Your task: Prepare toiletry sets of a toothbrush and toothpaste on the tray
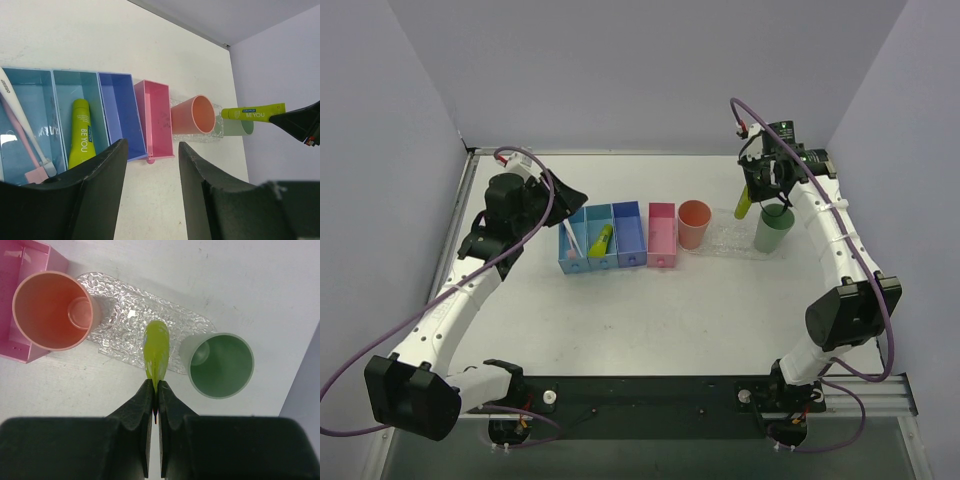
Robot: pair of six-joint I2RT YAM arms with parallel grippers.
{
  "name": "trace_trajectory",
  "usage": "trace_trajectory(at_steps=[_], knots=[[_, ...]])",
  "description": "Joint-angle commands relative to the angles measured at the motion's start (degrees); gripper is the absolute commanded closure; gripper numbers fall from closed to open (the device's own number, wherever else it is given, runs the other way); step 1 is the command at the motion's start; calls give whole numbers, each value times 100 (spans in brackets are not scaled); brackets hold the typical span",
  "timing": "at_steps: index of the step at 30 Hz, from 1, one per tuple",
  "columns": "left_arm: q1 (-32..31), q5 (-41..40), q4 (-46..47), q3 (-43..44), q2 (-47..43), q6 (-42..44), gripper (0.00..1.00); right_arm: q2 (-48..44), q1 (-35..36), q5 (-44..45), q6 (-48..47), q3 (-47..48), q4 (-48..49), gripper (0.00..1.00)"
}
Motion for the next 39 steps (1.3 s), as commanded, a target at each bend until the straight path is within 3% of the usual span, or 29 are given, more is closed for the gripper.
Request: trace_trajectory(at_steps=[1, 39], knots=[[52, 85, 412, -41, -78, -52, 45, 2, -13, 143, 3, -66, 198, 100], [175, 217, 588, -24, 212, -202, 45, 372, 4, 205, -41, -233, 321, 100]])
